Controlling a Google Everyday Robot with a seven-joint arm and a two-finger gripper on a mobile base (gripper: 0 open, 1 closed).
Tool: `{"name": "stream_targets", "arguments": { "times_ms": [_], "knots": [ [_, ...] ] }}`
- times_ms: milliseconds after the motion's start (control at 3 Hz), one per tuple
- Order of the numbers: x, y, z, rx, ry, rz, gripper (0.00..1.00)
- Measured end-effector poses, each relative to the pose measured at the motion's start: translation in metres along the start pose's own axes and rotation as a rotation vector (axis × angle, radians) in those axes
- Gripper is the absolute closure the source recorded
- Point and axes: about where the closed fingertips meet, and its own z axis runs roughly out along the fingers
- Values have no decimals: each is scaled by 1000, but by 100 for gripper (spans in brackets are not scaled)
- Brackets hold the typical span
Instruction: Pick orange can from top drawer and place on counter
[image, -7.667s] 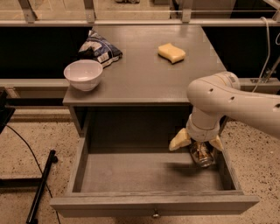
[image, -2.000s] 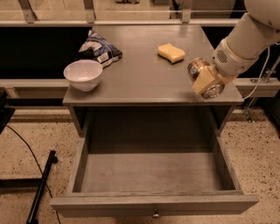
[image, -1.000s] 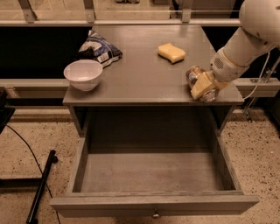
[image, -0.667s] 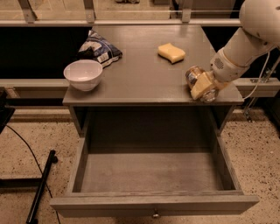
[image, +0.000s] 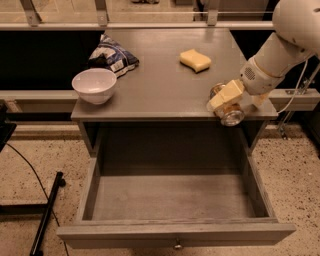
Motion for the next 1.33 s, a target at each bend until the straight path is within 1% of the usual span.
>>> {"name": "stream_targets", "arguments": {
  "times_ms": [333,667,1000,1333],
  "knots": [
    [-5,0,-2,25,2,-1,0],
    [-5,0,-2,25,2,-1,0],
    [-4,3,-1,11,-12,-17,0],
    [7,28,-12,41,-46,-122,0]
  ]
}}
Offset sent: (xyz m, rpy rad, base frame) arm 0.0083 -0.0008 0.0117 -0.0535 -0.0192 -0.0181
